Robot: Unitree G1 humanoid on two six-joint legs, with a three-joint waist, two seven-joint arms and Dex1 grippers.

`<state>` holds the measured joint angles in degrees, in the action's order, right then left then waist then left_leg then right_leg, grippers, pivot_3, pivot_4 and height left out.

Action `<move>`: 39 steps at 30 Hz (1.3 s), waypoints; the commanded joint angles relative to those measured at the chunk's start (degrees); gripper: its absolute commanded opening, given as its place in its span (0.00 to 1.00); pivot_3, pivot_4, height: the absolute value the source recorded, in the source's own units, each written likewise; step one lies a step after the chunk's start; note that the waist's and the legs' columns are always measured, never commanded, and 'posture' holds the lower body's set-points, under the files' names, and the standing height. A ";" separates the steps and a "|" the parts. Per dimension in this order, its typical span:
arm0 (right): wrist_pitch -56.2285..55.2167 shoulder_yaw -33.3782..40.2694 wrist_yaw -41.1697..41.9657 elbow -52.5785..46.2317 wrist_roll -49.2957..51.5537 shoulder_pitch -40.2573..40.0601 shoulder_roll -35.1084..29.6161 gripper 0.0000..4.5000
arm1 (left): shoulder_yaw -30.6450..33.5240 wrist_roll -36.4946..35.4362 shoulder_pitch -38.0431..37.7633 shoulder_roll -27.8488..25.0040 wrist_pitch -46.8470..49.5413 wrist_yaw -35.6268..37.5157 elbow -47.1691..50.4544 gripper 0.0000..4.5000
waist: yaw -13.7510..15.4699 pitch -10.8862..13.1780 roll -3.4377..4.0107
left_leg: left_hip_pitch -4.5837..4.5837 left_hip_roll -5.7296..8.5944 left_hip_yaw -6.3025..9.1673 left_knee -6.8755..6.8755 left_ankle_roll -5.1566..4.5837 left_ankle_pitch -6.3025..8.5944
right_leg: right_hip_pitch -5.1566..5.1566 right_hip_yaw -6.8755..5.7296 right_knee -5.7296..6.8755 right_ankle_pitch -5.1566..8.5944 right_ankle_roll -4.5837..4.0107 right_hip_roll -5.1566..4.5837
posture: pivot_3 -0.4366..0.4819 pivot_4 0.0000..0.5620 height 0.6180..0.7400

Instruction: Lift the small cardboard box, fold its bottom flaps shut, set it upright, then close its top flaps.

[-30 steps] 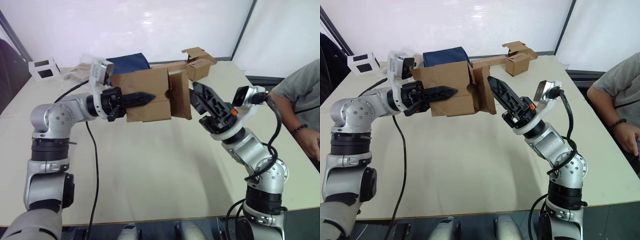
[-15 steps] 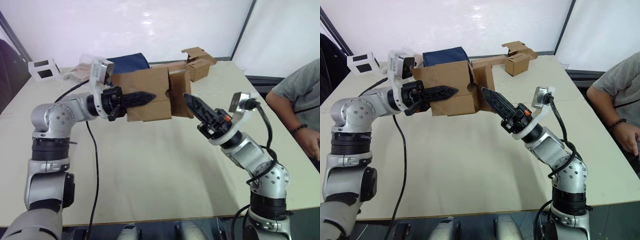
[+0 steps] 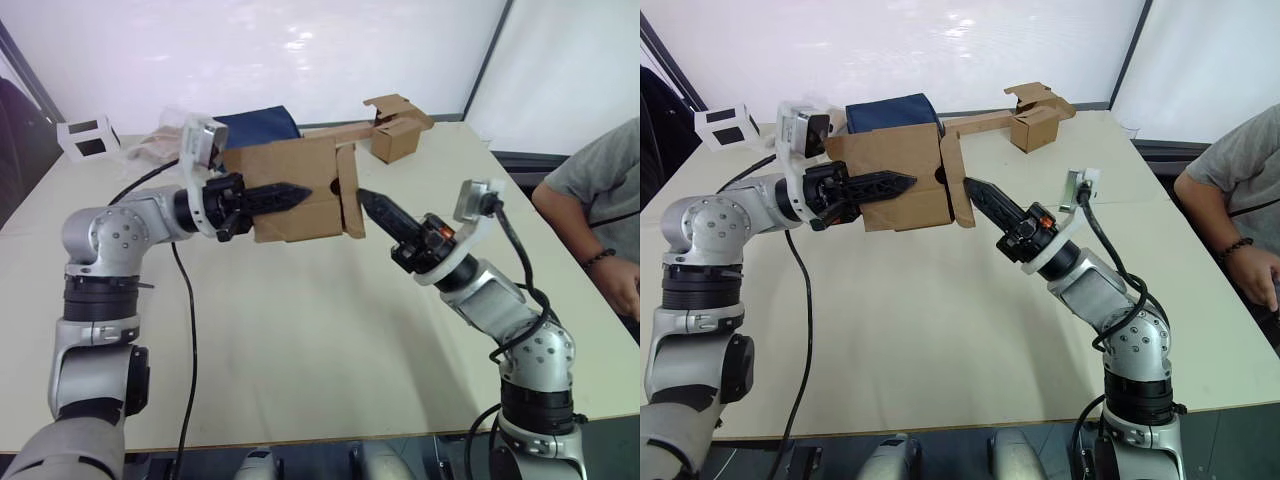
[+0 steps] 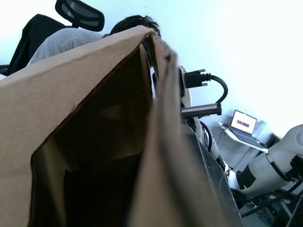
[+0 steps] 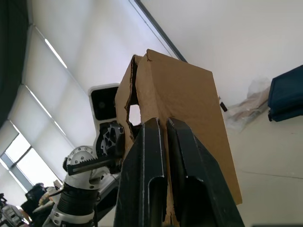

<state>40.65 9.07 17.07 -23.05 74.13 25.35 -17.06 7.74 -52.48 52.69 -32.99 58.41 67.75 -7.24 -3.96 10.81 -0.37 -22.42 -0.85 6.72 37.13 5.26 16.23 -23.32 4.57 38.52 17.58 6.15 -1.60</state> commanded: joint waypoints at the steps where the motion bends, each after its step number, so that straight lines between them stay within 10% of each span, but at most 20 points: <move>1: -1.07 -1.01 -0.67 -3.17 -2.76 1.28 -0.42 0.04 | 0.66 -0.87 1.70 -0.07 -0.40 0.52 0.82 0.00 | 0.00 0.00 0.00 | 0.00 0.00 0.00 0.00 0.00 0.00 | 0.00 0.00 0.00 0.00 0.00 0.00 | 0.48 0.27 1.00; 26: -0.79 -6.13 -6.63 -5.57 -3.17 6.02 6.21 0.04 | 0.85 -0.21 2.75 1.71 -0.77 -0.93 -0.32 0.00 | 0.00 0.00 0.00 | 0.00 0.00 0.00 0.00 0.00 0.00 | 0.00 0.00 0.00 0.00 0.00 -0.01 | 0.48 0.27 1.00; 39: -2.72 3.52 -11.05 -4.43 4.91 2.15 2.65 0.04 | 2.92 -1.97 3.68 2.77 -0.26 -3.55 -1.56 0.00 | 0.02 0.00 0.00 | 0.00 0.00 0.00 -0.01 0.00 0.00 | 0.00 0.00 -0.01 0.00 0.00 -0.02 | 0.48 0.27 1.00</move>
<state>38.43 11.62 6.04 -25.68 77.66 27.66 -13.98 8.73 -53.12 54.81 -29.78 58.50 64.08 -9.62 -3.93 10.81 -0.37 -22.42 -0.85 6.72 37.12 5.26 16.24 -23.31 4.57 38.51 17.58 6.14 -1.62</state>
